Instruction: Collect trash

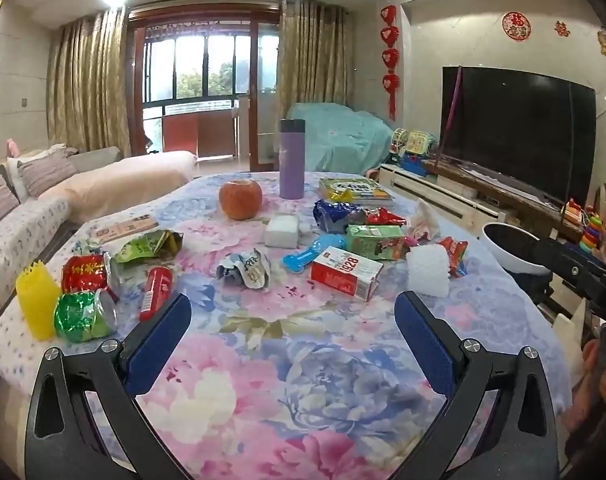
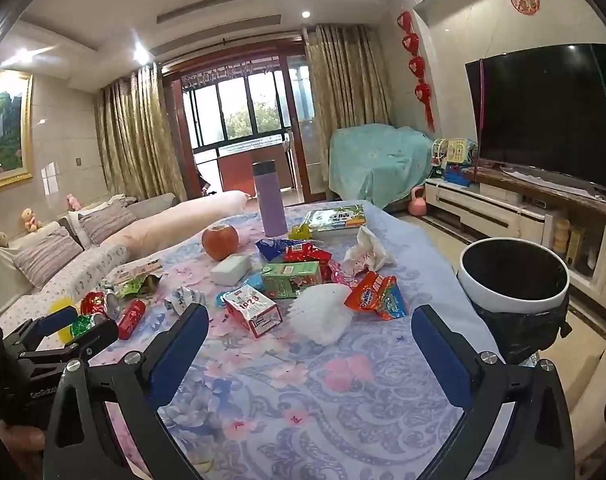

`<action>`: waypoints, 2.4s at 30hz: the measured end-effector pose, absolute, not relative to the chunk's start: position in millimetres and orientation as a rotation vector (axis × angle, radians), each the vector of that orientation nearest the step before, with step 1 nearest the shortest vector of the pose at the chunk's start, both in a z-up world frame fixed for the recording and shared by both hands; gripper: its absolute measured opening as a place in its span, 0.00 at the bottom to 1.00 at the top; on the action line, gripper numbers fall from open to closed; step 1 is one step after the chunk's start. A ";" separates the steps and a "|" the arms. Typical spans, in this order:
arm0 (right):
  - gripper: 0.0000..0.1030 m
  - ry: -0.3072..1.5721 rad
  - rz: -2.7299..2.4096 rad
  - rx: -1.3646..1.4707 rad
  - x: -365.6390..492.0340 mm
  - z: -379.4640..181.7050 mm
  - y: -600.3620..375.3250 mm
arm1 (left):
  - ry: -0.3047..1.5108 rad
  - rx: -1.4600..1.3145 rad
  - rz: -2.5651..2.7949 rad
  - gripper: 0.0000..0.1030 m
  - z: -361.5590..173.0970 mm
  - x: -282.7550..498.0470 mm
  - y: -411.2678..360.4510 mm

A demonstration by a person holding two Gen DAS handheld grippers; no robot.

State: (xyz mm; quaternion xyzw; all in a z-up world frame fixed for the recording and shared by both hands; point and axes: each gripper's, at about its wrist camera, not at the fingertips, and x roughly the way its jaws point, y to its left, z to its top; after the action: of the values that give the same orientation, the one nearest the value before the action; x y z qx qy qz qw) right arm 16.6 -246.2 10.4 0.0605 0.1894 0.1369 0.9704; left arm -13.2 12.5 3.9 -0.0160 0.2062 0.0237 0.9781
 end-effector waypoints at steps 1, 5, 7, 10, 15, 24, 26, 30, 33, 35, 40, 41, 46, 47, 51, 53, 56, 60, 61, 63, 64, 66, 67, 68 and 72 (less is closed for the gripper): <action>0.99 0.387 0.278 0.128 16.4 9.9 -246.8 | 0.421 -0.035 0.050 1.00 4.7 -12.1 14.0; 0.99 0.399 0.291 0.132 19.8 12.1 -250.6 | 0.427 -0.030 0.054 1.00 5.6 -10.6 14.1; 0.99 0.384 0.291 0.123 14.4 12.7 -248.1 | 0.423 -0.022 0.055 1.00 6.5 -11.8 12.0; 0.99 0.373 0.297 0.131 10.8 9.3 -247.2 | 0.419 -0.019 0.058 1.00 7.6 -12.6 11.4; 0.99 0.373 0.301 0.132 9.4 8.0 -248.3 | 0.421 -0.020 0.060 1.00 7.9 -13.9 11.4; 0.99 0.382 0.307 0.138 10.9 6.3 -246.1 | 0.424 -0.026 0.061 1.00 6.7 -13.8 12.0; 0.99 0.382 0.308 0.135 10.9 5.9 -245.2 | 0.423 -0.024 0.062 1.00 6.7 -13.7 11.7; 0.99 0.382 0.311 0.137 10.6 6.6 -244.7 | 0.418 -0.028 0.067 1.00 6.9 -13.2 12.7; 0.99 0.378 0.315 0.137 10.6 7.4 -244.1 | 0.418 -0.029 0.068 1.00 7.1 -12.6 13.6; 0.99 0.374 0.316 0.136 10.1 8.0 -243.9 | 0.416 -0.030 0.068 1.00 7.4 -12.6 14.1; 0.99 0.370 0.316 0.135 9.6 9.1 -244.1 | 0.411 -0.028 0.065 1.00 9.4 -12.8 13.0; 0.99 0.369 0.316 0.134 9.7 9.4 -244.1 | 0.409 -0.028 0.065 1.00 9.7 -12.8 13.0; 0.99 0.364 0.316 0.137 9.3 11.3 -245.7 | 0.406 -0.027 0.062 1.00 10.3 -13.1 11.6; 0.99 0.364 0.316 0.136 9.3 11.4 -245.5 | 0.406 -0.026 0.063 1.00 10.3 -13.2 11.6; 0.99 0.364 0.316 0.137 9.1 11.3 -245.3 | 0.405 -0.029 0.060 1.00 10.5 -13.8 11.1; 0.99 0.364 0.316 0.136 9.1 11.2 -245.3 | 0.404 -0.028 0.062 1.00 10.6 -13.4 10.5; 0.99 0.363 0.316 0.137 9.0 11.3 -245.2 | 0.406 -0.026 0.061 1.00 10.6 -13.4 10.1; 0.99 0.363 0.317 0.136 8.7 11.8 -245.3 | 0.406 -0.027 0.061 1.00 10.8 -13.6 10.0; 0.99 0.363 0.317 0.136 8.6 11.8 -245.2 | 0.406 -0.026 0.061 1.00 10.9 -13.3 9.6; 0.99 0.363 0.317 0.137 8.5 11.7 -245.1 | 0.406 -0.028 0.059 1.00 11.0 -13.5 9.6; 0.99 0.363 0.318 0.137 8.6 11.8 -245.2 | 0.406 -0.026 0.059 1.00 11.4 -13.8 8.7; 0.99 0.363 0.318 0.137 8.5 11.6 -245.0 | 0.406 -0.027 0.059 1.00 11.3 -13.9 8.9; 0.99 0.363 0.318 0.137 8.5 11.7 -245.0 | 0.406 -0.027 0.058 1.00 11.4 -13.9 8.7; 0.99 0.363 0.318 0.137 8.4 11.8 -245.1 | 0.406 -0.026 0.059 1.00 11.2 -13.9 8.7; 0.99 0.363 0.318 0.137 8.4 11.5 -245.0 | 0.405 -0.026 0.059 1.00 11.3 -13.9 8.2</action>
State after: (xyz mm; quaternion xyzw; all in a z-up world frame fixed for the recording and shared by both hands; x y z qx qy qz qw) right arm 8.4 -245.0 11.5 0.0677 0.1795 0.1571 0.9688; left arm -13.9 8.2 11.3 -0.0128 0.2010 0.0295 0.9791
